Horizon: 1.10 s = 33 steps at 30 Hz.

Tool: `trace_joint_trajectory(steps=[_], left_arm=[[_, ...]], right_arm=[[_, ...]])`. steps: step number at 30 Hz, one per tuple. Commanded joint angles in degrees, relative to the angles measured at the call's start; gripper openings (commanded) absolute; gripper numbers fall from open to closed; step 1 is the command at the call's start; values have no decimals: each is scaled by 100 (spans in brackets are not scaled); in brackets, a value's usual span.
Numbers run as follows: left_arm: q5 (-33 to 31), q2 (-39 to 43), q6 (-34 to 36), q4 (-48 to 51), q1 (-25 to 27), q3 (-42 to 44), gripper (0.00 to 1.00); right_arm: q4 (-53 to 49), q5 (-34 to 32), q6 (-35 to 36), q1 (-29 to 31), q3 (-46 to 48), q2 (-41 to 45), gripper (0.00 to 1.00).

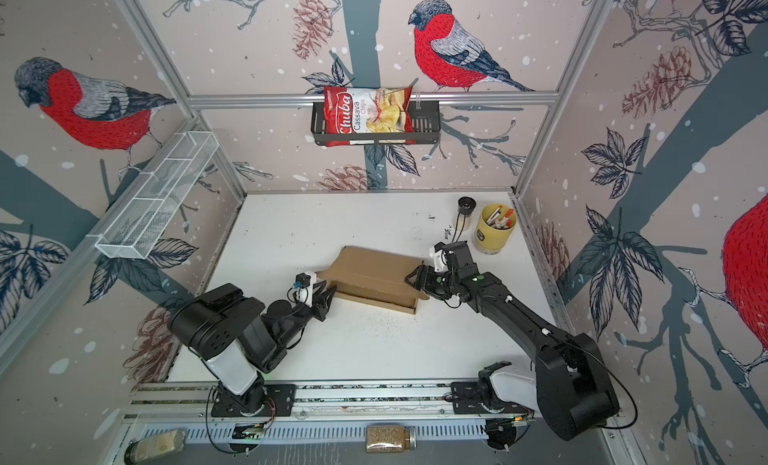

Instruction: Fold the paper box

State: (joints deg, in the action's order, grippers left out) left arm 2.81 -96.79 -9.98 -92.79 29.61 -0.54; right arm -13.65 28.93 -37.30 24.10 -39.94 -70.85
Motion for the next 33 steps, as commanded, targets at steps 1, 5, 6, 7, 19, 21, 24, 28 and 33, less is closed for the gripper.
trace_joint_trajectory(steps=[1,5,6,7,19,21,24,28,33], left_arm=[[-363,435,-197,7,9,109,41],[-752,1436,-575,2307,12,-377,41],[-1017,1707,-778,3197,10,-643,40],[-1346,1988,-1067,4047,9,-869,40],[-1904,2880,-1762,5146,-123,-810,35],[-2099,3091,-1881,5360,-150,-820,36],[-2194,3608,-2185,6443,-629,-1142,36],[-1661,3988,-2302,7452,-1519,-1630,42],[-951,3642,-2075,8206,-1789,-2789,60]], right_arm=[[151,85,60,-1,-24,-34,66],[170,65,64,-7,-26,-43,66],[170,54,65,-10,-31,-43,66],[174,46,73,-5,-30,-43,66],[353,-10,67,-7,-20,-248,64],[371,-34,82,-8,-35,-287,64],[356,-28,90,-6,-51,-344,64],[344,-69,117,-1,-57,-348,63],[292,-98,144,16,-75,-365,63]])
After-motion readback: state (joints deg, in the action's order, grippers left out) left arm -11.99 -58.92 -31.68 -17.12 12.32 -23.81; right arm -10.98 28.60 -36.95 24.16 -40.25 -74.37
